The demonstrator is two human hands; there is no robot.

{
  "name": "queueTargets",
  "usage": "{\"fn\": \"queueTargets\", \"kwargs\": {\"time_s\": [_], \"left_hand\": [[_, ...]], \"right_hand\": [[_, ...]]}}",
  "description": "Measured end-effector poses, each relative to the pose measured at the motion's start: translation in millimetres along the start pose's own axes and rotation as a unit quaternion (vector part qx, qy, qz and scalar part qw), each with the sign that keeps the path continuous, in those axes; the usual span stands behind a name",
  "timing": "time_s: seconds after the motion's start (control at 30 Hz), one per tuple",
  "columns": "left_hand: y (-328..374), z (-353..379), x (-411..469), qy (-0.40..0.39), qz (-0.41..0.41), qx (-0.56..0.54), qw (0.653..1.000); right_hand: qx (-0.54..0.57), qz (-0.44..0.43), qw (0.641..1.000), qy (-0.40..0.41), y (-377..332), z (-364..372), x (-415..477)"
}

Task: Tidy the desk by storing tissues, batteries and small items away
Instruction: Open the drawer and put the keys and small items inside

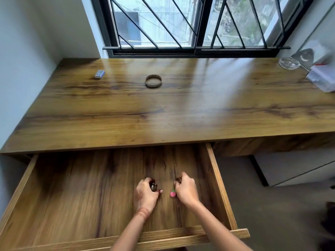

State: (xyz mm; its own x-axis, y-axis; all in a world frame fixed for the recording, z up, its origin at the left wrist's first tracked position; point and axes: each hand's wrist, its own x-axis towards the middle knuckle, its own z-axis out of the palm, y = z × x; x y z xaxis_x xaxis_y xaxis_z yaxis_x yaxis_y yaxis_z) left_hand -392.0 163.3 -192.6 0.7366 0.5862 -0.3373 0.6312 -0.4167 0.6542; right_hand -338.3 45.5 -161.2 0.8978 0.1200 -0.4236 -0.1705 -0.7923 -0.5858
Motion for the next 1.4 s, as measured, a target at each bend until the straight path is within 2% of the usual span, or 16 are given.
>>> {"fn": "queueTargets", "kwargs": {"time_s": [0.2,0.37,0.5,0.63,0.73,0.97,1.1,1.2,1.3,1.4], "left_hand": [[-3.8,-12.8,0.5,0.021,0.0,0.03,0.999],[2.7,-37.3,3.2,0.068,0.049,0.009,0.996],[21.5,-68.4,4.6,0.152,0.1,0.005,0.983],[47.8,-104.4,15.5,0.264,0.108,-0.007,0.958],[60.6,-129.2,44.7,0.295,0.123,-0.008,0.947],[85.4,-184.9,159.7,0.295,0.114,0.068,0.946],[91.8,-205.5,237.8,0.217,0.056,0.156,0.962],[93.9,-208.1,285.6,0.165,0.011,0.276,0.947],[96.9,-208.0,327.8,0.17,-0.01,0.237,0.956],[104.2,-208.7,361.5,0.211,-0.002,0.191,0.959]], "right_hand": [[-0.019,-0.012,0.999,0.041,-3.6,-7.8,-4.7],[-0.039,-0.052,0.993,0.095,-12.9,-10.6,-7.9],[0.001,-0.148,0.98,0.134,-40.3,-15.2,-11.7],[0.05,-0.276,0.948,0.154,-85.5,-28.3,-3.8],[0.041,-0.322,0.931,0.166,-124.9,-40.5,22.1],[-0.055,-0.336,0.923,0.181,-196.4,-49.7,136.1],[-0.152,-0.342,0.909,0.186,-227.9,-44.3,208.9],[-0.213,-0.329,0.899,0.195,-242.5,-38.7,252.2],[-0.205,-0.311,0.904,0.211,-245.1,-30.0,285.7],[-0.175,-0.329,0.893,0.254,-246.6,-23.0,301.4]]}}
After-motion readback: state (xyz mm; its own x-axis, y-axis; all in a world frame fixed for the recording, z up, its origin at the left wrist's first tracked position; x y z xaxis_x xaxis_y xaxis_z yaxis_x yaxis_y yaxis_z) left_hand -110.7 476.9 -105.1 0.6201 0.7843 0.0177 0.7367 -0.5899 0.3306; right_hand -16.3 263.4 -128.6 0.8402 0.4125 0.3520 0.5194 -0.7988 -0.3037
